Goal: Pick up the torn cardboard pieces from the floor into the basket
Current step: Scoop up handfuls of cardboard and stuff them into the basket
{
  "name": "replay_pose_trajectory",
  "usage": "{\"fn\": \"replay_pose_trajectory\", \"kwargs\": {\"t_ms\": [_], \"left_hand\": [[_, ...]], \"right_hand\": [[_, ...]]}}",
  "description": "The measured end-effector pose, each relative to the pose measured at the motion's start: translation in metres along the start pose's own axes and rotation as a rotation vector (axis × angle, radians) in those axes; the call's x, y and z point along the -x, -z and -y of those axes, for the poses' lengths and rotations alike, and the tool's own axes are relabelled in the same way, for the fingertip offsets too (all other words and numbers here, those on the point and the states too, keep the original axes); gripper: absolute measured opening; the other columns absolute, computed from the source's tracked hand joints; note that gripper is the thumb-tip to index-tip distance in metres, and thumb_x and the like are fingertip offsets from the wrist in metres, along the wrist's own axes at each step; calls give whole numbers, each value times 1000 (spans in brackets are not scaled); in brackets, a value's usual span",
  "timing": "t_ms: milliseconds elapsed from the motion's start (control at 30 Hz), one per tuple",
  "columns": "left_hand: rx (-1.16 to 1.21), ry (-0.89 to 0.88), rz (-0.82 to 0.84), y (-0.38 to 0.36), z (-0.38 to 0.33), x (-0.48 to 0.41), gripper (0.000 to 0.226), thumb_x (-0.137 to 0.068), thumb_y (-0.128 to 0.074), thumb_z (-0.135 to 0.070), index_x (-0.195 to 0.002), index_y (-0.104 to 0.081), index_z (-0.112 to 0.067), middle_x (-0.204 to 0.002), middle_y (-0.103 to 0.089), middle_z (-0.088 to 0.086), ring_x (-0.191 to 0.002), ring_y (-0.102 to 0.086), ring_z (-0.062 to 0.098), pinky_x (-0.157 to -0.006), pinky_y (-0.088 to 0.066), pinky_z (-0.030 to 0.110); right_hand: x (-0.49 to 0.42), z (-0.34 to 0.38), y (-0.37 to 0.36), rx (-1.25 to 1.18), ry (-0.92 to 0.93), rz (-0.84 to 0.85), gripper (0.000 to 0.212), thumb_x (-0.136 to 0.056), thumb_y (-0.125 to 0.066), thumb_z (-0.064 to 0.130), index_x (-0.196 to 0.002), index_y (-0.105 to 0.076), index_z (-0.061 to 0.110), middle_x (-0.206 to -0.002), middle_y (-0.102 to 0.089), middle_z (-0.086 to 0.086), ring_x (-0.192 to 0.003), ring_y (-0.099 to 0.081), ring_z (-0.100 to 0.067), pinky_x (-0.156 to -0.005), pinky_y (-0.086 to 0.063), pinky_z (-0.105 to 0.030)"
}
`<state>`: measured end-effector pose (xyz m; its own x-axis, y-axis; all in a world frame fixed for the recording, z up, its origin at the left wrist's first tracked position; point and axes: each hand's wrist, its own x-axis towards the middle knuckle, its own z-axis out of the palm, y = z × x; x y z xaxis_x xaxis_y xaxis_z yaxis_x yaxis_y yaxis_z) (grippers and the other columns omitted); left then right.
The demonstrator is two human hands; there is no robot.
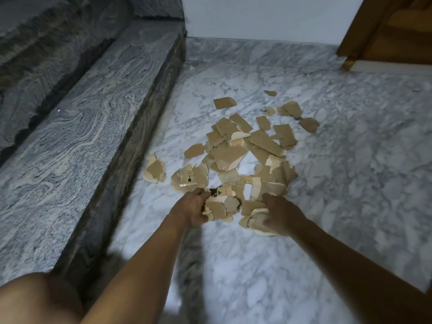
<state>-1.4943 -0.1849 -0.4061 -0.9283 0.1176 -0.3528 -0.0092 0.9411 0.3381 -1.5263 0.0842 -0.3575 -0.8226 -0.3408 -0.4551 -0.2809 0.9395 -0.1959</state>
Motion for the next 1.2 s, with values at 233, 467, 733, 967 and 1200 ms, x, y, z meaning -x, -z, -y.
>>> {"fn": "replay_pose_trajectory", "kwargs": {"t_ms": [233,467,733,967,1200], "left_hand": [[285,104,213,-15,-6,31,43,-70,-75,-34,-110,-63,-26,-104,-70,-6,-99,-66,17,-85,-55,30],[25,3,116,17,1,3,74,-65,-75,-47,-133,-52,-28,-153,-24,-4,-138,-23,26,-109,-35,48],[-192,-76,-60,-10,-26,-4,68,-70,-71,-47,-131,-48,-26,-136,-45,-5,-132,-34,24,-109,-24,48],[608,90,-272,34,-54,1,39,-74,-78,-28,-109,-61,-21,-102,-66,-3,-91,-64,16,-80,-52,30],[687,220,-161,33,-37,13,44,-68,-83,-22,-108,-64,-26,-102,-72,-5,-96,-68,17,-91,-54,33]], "right_hand": [[-12,1,32,-195,-63,0,69,-76,-81,31,-136,-52,14,-123,-65,-8,-116,-61,-25,-85,-47,-25],[-13,2,43,-74,-70,117,65,-75,-83,37,-128,-58,9,-122,-65,-11,-108,-63,-26,-76,-47,-25],[13,1,-8,120,-51,-21,42,-79,-73,27,-118,-58,23,-110,-68,-1,-103,-67,-23,-84,-55,-33],[15,-7,9,123,-137,101,59,-72,-77,40,-125,-56,21,-119,-64,-1,-110,-65,-23,-89,-51,-32],[-3,-19,41,-60,-144,175,86,-56,-84,52,-131,-58,18,-120,-67,-8,-107,-66,-24,-78,-51,-28]]}}
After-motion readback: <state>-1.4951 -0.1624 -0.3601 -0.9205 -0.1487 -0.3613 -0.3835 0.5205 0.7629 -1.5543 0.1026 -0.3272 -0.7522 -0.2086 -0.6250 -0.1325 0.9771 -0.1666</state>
